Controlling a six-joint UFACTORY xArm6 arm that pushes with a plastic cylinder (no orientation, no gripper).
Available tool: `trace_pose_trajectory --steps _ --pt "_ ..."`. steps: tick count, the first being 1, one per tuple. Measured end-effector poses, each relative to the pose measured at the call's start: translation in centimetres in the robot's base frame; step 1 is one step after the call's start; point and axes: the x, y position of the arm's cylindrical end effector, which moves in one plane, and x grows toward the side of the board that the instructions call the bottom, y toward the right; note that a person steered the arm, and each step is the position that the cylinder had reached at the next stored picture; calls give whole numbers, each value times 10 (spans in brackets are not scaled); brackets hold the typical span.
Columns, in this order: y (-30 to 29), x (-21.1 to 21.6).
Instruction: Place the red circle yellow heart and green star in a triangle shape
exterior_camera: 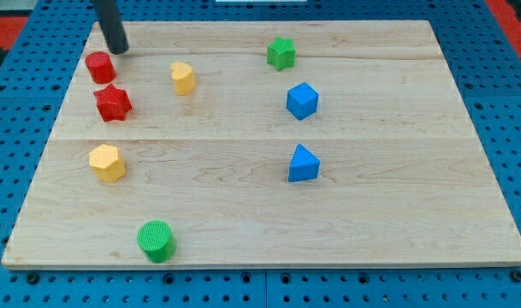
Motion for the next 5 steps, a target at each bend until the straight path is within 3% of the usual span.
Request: trace_pose_trajectory --steps 2,3,4,5 --pt "0 57" --pt "70 81" --pt "75 127" --pt "124 123"
